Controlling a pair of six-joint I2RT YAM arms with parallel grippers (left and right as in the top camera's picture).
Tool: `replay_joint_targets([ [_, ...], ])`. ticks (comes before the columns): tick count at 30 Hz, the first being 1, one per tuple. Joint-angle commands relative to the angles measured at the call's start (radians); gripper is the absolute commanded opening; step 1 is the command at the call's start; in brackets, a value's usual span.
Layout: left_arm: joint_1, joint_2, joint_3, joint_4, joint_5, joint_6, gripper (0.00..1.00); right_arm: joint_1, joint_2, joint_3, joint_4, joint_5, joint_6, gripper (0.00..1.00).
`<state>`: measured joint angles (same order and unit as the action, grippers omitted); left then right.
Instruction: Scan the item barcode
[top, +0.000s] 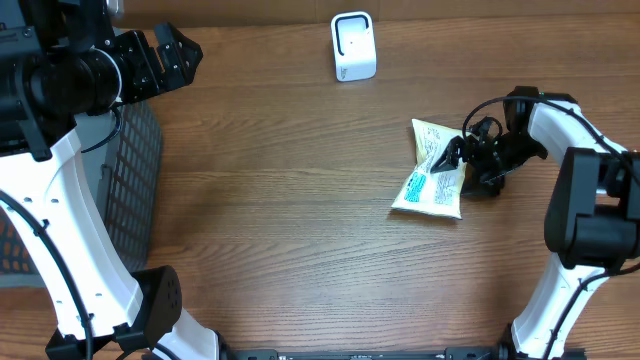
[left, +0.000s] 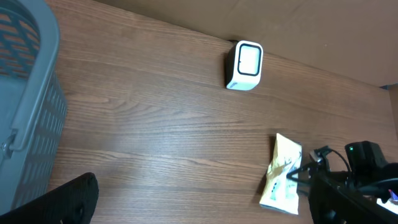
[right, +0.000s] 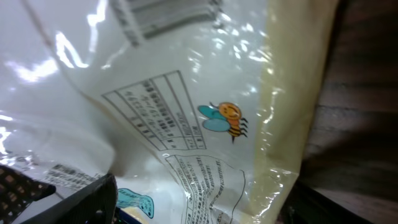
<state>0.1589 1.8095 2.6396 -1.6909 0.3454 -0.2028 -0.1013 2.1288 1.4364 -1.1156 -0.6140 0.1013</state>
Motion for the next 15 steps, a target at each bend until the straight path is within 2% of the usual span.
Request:
replay_joint_targets([
  [1, 0.005, -0.004, 0.011, 0.002, 0.010, 0.008, 1.00, 0.002, 0.009, -0.091, 0.144, 0.075, 0.107, 0.83],
  [4, 0.005, -0.004, 0.011, 0.002, 0.010, 0.008, 1.00, 0.002, 0.009, -0.160, 0.276, 0.097, 0.159, 0.62],
  [5, 0.005, -0.004, 0.011, 0.002, 0.010, 0.008, 1.00, 0.002, 0.009, -0.180, 0.322, 0.115, 0.171, 0.46],
  [6, 0.005, -0.004, 0.011, 0.002, 0.010, 0.008, 1.00, 0.002, 0.009, -0.183, 0.331, 0.125, 0.178, 0.36],
  [7, 0.005, -0.004, 0.011, 0.002, 0.010, 0.008, 1.00, 0.002, 0.009, -0.183, 0.341, 0.142, 0.193, 0.16],
  [8, 0.005, -0.004, 0.011, 0.002, 0.010, 0.008, 1.00, 0.002, 0.009, -0.182, 0.350, 0.146, 0.195, 0.04],
  [15, 0.005, -0.004, 0.011, 0.002, 0.010, 0.008, 1.00, 0.002, -0.036, -0.085, 0.252, 0.168, 0.214, 0.04],
])
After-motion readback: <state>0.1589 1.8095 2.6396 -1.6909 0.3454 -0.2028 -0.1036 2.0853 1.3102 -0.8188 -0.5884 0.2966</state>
